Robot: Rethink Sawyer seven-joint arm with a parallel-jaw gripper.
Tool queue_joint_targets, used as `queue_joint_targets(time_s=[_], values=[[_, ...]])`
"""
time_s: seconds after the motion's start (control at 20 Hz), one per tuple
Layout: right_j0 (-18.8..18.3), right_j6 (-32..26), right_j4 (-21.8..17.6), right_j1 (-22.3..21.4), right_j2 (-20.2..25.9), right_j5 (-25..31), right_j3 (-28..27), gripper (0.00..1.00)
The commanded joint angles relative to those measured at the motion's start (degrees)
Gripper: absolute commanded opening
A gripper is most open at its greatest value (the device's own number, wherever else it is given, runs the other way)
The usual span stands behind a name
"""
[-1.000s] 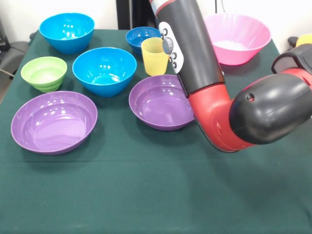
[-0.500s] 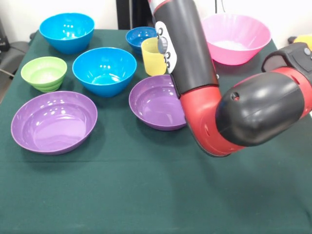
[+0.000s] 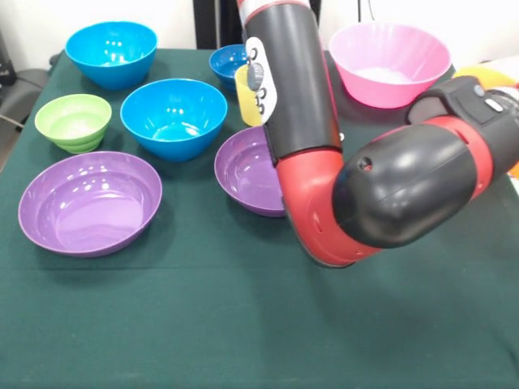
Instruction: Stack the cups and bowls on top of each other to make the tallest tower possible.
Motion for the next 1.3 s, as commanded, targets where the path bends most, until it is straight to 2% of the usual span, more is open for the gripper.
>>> queue_joint_targets(time_s=[0.05,0.35,0.95,1.3], values=[[-2.9,-10.5,-11.3,1.9,7.1,6.3,-6.1,0.0],[-4.7,-11.5,-18.6,3.3,13.2,7.2,-7.8,0.0],[-7.0,-17.2,-36.9,7.1,28.1,5.7,-12.4,0.0],[-8.8,-28.0,-61.3,6.9,39.7,1.1,-17.8,0.0]])
